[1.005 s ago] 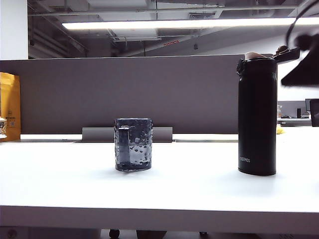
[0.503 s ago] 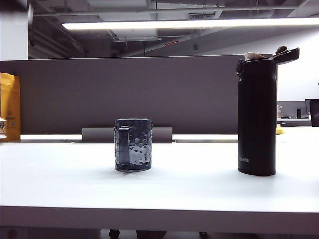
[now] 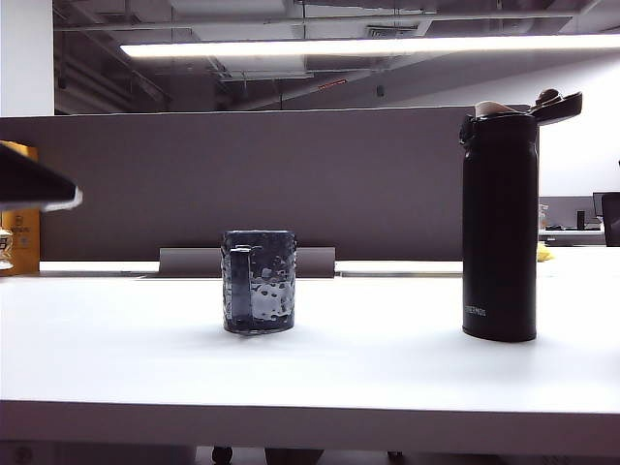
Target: Pick up the black thermos, pour some water into the cup, then place the black thermos back on the table.
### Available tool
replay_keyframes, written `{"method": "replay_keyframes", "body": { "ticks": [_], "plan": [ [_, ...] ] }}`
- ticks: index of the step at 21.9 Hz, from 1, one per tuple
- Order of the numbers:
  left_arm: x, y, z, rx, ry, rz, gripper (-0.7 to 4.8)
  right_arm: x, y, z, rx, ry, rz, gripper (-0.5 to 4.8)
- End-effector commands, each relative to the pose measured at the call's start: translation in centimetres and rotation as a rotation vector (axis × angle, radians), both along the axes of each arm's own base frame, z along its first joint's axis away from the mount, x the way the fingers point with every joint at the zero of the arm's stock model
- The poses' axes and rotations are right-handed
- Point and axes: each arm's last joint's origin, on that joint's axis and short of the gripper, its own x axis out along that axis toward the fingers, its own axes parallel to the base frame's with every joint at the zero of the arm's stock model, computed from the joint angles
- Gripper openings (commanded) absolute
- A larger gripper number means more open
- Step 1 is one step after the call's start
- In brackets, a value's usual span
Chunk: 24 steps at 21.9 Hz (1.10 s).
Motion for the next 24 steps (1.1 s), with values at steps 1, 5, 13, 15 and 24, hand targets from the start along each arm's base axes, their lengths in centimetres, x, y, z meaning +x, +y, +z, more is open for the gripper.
{"method": "replay_keyframes", "body": {
  "ticks": [1, 5, 13, 15, 24],
  "plan": [
    [0.1, 0.1, 0.2, -0.004, -0.016, 0.02, -0.06, 0.0, 0.0, -0.1, 0.007, 0.001, 0.009, 0.13],
    [0.1, 0.1, 0.0, 0.006, 0.002, 0.017, -0.05, 0.0, 0.0, -0.1, 0.006, 0.0, 0.006, 0.13],
    [0.1, 0.1, 0.0, 0.007, 0.002, 0.019, -0.05, 0.0, 0.0, 0.0, 0.012, -0.012, 0.001, 0.13],
    [0.1, 0.1, 0.0, 0.007, 0.002, 0.019, -0.05, 0.0, -0.2, 0.3, 0.028, -0.044, -0.006, 0.13],
    [0.8, 1.9, 0.3, -0.03, -0.022, 0.098, -0.05, 0.7, -2.7, 0.4, 0.025, -0.061, -0.278, 0.13]
  ]
}}
